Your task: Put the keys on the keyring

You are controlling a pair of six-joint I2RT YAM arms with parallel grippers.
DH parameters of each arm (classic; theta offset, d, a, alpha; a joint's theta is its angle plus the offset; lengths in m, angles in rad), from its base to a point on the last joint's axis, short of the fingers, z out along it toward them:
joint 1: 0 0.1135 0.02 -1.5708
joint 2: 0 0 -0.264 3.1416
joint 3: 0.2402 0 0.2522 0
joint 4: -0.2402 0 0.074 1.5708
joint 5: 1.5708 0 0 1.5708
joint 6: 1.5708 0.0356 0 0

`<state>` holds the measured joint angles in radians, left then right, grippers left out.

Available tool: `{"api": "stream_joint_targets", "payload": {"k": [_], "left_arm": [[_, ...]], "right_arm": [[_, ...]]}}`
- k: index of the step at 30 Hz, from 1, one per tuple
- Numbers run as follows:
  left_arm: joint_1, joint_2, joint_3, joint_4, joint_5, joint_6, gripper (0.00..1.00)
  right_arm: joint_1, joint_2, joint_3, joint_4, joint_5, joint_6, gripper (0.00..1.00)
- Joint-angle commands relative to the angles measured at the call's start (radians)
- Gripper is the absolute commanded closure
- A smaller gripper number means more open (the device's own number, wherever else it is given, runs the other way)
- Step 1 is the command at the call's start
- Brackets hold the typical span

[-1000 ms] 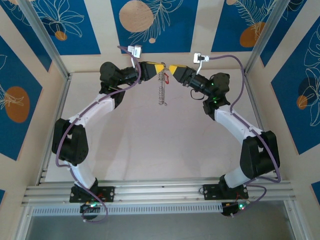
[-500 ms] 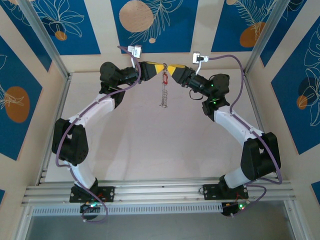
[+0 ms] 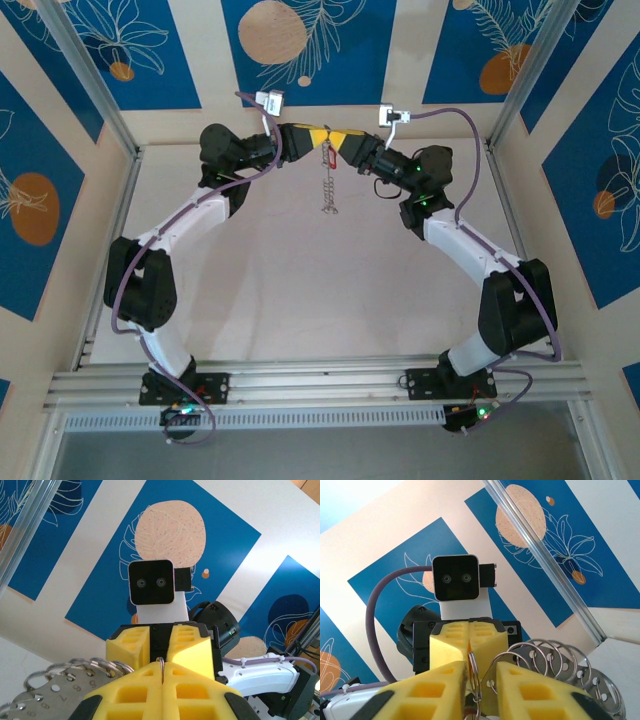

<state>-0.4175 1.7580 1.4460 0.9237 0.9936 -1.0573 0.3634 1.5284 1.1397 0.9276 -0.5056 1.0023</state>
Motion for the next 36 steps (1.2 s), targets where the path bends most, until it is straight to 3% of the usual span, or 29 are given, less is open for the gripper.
{"api": "stream_joint_targets", "payload": {"k": [1, 7, 14, 18, 26, 36], "left_arm": [[-0.012, -0.021, 0.006, 0.044, 0.006, -0.005, 1.00], [-0.013, -0.017, 0.010, 0.048, 0.014, -0.010, 1.00], [-0.010, -0.026, 0.002, 0.019, 0.019, 0.022, 1.00], [-0.003, -0.069, -0.011, -0.103, 0.015, 0.128, 0.91], [0.009, -0.163, 0.046, -0.586, -0.032, 0.517, 0.63], [0.049, -0.084, 0.213, -0.790, 0.081, 0.650, 0.47]], "right_arm": [[0.008, 0.007, 0.038, 0.027, -0.009, -0.010, 0.81], [0.009, 0.016, 0.050, 0.028, -0.023, -0.008, 1.00], [-0.005, 0.006, 0.061, -0.046, -0.049, -0.048, 1.00], [-0.030, -0.013, 0.079, -0.163, -0.096, -0.109, 1.00], [-0.088, -0.047, 0.151, -0.472, -0.239, -0.320, 1.00], [-0.124, -0.056, 0.336, -0.978, -0.369, -0.726, 1.00]]}}
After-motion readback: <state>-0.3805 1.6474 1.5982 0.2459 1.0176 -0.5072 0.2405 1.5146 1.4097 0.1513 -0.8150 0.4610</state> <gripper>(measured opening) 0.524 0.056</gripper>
